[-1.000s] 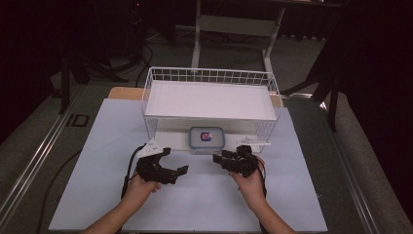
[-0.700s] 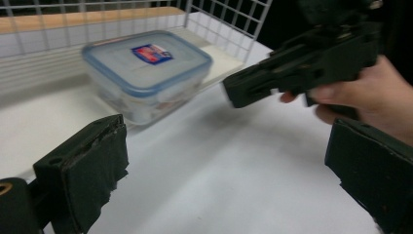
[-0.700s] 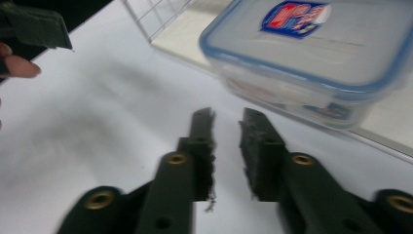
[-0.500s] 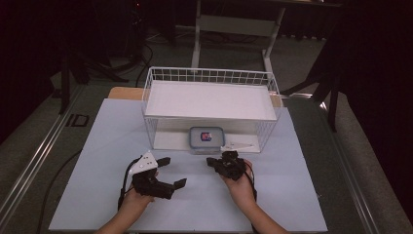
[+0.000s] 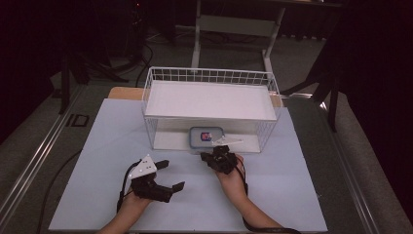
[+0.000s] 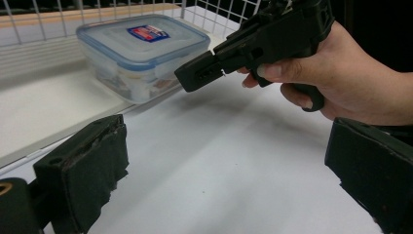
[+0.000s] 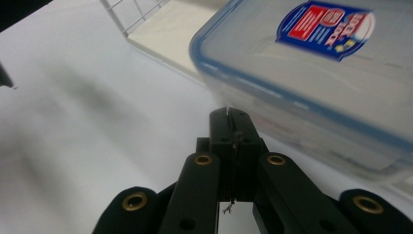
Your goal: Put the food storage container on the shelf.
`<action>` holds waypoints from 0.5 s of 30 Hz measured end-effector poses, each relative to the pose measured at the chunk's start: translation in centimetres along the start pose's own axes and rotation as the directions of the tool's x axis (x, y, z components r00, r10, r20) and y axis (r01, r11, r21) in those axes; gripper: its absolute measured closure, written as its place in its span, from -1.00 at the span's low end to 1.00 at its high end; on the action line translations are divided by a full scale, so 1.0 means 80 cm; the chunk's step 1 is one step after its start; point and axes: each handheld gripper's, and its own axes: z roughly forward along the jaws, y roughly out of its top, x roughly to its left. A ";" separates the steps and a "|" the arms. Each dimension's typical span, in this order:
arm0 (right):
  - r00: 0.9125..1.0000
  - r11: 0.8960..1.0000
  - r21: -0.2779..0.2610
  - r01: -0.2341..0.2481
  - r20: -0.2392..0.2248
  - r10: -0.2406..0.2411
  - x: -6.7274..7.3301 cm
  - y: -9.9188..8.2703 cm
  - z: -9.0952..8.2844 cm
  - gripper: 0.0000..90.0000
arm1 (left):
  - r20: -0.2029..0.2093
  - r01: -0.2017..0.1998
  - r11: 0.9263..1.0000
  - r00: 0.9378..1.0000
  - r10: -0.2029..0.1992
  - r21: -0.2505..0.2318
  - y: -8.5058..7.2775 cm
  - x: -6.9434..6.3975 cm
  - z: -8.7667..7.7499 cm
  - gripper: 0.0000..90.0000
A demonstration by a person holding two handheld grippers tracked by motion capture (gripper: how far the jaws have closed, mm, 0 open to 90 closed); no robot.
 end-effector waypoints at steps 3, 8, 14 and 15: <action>1.000 1.000 0.000 0.003 0.024 -0.003 -0.003 0.002 0.003 1.00 | 0.000 0.002 1.000 1.000 -0.002 -0.004 0.000 0.000 0.000 -0.93; 0.999 1.000 0.004 -0.019 0.032 0.019 -0.010 0.003 0.009 1.00 | -0.006 -0.001 1.000 1.000 0.001 0.004 0.000 0.000 0.000 -0.93; 0.998 0.998 -0.020 -0.052 0.041 0.053 -0.021 0.008 0.014 1.00 | -0.025 -0.005 1.000 1.000 0.005 -0.008 0.000 0.001 -0.002 -0.93; 0.997 0.998 -0.021 -0.054 0.046 0.055 -0.023 0.009 0.015 1.00 | -0.021 0.005 1.000 1.000 -0.005 -0.005 0.000 0.001 -0.002 -0.93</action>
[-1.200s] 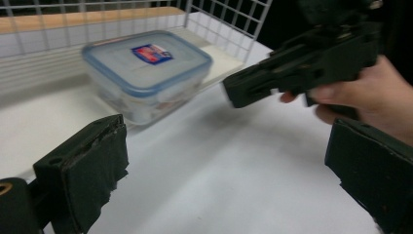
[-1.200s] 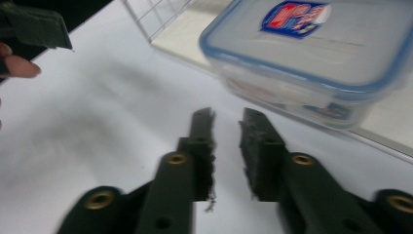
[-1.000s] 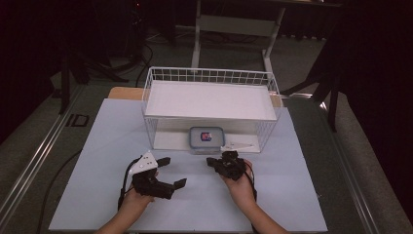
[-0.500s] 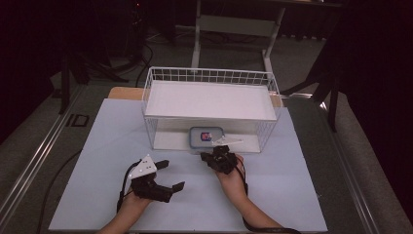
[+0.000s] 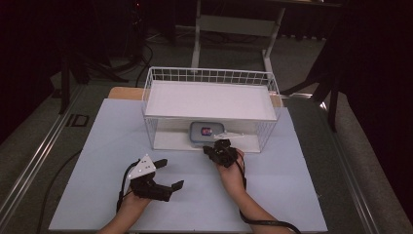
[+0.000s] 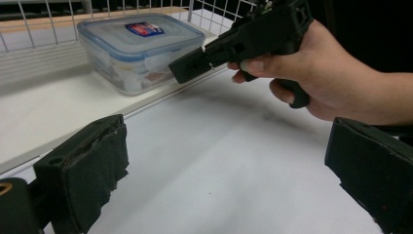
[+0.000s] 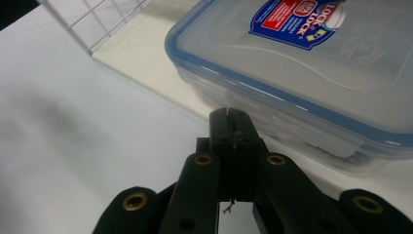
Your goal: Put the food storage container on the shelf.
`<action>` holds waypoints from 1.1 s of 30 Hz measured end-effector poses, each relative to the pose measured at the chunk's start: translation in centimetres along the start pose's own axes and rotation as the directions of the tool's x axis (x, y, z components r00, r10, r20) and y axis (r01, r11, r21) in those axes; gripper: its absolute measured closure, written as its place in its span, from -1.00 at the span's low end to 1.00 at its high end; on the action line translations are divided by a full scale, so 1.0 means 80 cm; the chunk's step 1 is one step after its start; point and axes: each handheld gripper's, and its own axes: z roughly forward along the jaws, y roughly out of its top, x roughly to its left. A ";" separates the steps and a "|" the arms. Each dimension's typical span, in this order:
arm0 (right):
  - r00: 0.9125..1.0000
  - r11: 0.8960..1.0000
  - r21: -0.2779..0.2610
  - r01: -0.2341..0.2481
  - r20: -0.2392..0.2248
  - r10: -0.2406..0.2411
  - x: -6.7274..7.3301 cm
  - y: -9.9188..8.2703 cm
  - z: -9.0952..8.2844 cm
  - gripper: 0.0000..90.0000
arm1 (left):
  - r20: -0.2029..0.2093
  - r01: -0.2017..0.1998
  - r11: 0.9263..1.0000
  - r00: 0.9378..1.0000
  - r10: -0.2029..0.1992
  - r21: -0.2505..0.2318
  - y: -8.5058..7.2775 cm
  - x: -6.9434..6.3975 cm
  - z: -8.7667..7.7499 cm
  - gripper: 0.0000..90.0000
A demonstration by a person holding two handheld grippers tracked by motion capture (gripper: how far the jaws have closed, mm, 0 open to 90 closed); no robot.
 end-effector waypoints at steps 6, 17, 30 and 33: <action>1.000 1.000 -0.010 -0.017 0.010 0.017 -0.012 0.010 0.006 1.00 | 0.001 -0.014 1.000 1.000 0.014 0.010 -0.002 0.001 0.001 -0.93; 0.998 0.998 -0.013 -0.059 0.036 0.060 -0.025 0.024 0.020 1.00 | 0.008 -0.009 1.000 1.000 0.009 0.015 -0.004 0.001 0.003 -0.93; 0.996 0.998 -0.022 -0.057 0.073 0.058 -0.020 0.039 0.030 1.00 | 0.012 -0.008 1.000 1.000 0.008 0.016 -0.005 0.000 0.001 -0.93; 0.996 0.999 -0.022 -0.049 0.076 0.051 -0.022 0.038 0.031 1.00 | 0.011 -0.010 1.000 1.000 0.010 0.016 -0.005 -0.001 0.001 -0.93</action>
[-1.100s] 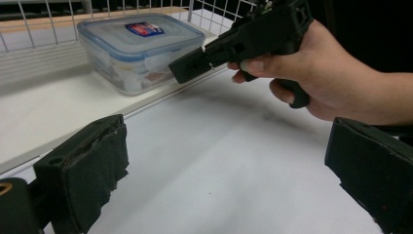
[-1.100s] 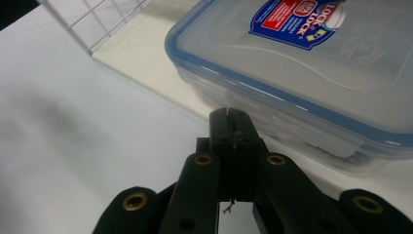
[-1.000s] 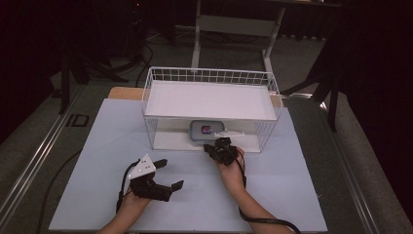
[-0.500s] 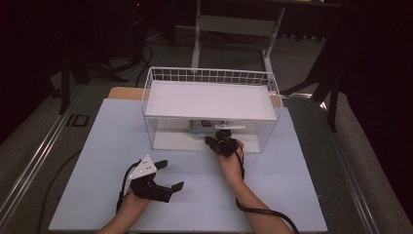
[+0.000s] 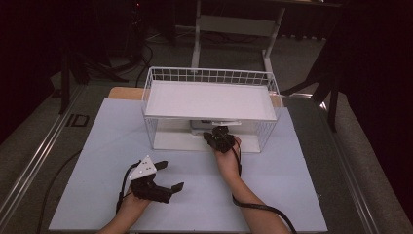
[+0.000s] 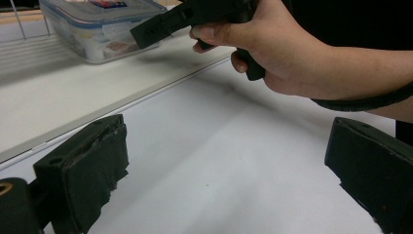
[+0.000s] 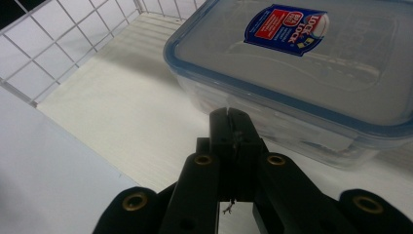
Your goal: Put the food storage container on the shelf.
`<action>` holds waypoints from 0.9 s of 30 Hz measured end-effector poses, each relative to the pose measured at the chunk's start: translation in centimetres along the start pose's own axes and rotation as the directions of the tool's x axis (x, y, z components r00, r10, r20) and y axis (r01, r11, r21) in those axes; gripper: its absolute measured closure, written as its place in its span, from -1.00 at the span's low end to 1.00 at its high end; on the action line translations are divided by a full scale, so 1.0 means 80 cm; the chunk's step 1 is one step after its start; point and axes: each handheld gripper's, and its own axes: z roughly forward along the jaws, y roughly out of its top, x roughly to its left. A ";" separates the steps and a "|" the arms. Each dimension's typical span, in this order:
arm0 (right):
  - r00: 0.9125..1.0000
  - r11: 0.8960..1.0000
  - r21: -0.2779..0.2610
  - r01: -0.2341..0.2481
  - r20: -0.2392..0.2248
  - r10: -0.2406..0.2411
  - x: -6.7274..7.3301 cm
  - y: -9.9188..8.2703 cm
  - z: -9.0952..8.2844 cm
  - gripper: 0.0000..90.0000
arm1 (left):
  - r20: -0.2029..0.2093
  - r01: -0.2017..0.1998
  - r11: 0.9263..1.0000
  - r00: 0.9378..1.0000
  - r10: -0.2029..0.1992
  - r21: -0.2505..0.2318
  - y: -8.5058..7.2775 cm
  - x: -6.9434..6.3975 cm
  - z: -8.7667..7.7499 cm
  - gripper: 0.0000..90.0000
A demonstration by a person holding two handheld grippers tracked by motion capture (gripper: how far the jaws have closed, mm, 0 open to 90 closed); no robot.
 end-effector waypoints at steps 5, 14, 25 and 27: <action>0.999 0.999 -0.035 0.035 0.008 -0.034 0.004 -0.005 -0.005 1.00 | 0.006 0.007 1.000 1.000 -0.007 -0.004 0.001 0.000 0.001 -0.93; 0.995 0.994 -0.030 0.104 0.005 -0.104 0.018 -0.032 -0.023 0.86 | 0.016 0.011 1.000 1.000 -0.011 -0.014 0.005 -0.005 0.002 -0.93; 0.987 0.983 -0.090 0.159 0.016 -0.158 0.027 -0.050 -0.066 0.01 | 0.037 0.012 1.000 0.999 -0.012 -0.015 0.008 -0.009 0.007 -0.93; 0.991 0.987 -0.094 0.134 -0.010 -0.135 0.027 -0.054 -0.073 -0.20 | 0.044 0.011 1.000 0.999 -0.011 -0.013 0.009 -0.009 0.008 -0.93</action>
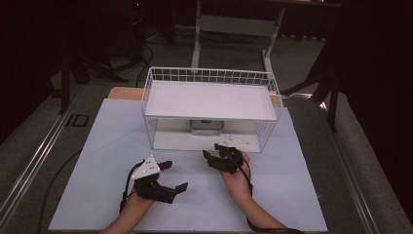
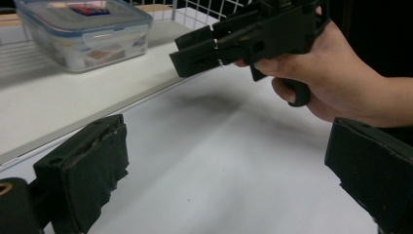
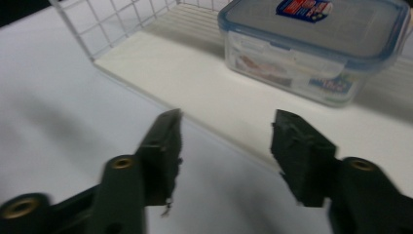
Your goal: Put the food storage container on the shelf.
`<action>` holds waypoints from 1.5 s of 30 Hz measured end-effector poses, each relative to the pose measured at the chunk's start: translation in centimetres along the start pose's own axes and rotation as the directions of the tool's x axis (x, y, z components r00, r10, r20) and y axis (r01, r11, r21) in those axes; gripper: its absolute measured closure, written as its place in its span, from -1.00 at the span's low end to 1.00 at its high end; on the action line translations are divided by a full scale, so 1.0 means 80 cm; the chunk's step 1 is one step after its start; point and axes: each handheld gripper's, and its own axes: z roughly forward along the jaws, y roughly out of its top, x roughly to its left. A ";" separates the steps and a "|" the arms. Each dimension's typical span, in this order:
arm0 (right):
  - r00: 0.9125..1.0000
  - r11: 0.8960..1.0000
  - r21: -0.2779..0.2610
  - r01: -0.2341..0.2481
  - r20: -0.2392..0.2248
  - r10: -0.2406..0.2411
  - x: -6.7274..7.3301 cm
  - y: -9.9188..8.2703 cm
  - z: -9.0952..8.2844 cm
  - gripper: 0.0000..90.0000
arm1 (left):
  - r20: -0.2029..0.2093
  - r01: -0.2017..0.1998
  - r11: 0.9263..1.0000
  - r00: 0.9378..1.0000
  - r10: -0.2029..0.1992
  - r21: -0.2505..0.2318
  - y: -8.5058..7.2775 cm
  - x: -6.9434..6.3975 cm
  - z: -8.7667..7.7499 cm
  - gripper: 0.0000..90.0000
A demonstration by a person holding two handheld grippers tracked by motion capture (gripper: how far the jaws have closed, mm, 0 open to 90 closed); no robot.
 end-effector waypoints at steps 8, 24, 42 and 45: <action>0.997 0.999 -0.001 -0.033 -0.075 0.033 -0.002 -0.008 -0.018 -0.62 | 0.011 -0.008 1.000 1.000 0.008 0.017 0.008 -0.002 0.004 -0.93; 0.995 0.999 -0.046 0.001 -0.101 -0.005 -0.014 -0.020 -0.081 -0.67 | 0.069 -0.047 0.998 0.997 0.045 0.031 0.015 -0.007 -0.007 -0.93; 0.991 0.996 -0.068 0.051 -0.120 -0.059 -0.023 -0.045 -0.139 -0.64 | 0.067 -0.005 1.000 0.998 0.004 0.022 -0.005 -0.005 -0.049 -0.93; 0.989 0.996 -0.064 0.062 -0.133 -0.070 -0.025 -0.050 -0.145 -0.66 | 0.057 0.002 1.000 0.998 -0.002 0.001 -0.009 -0.001 -0.059 -0.93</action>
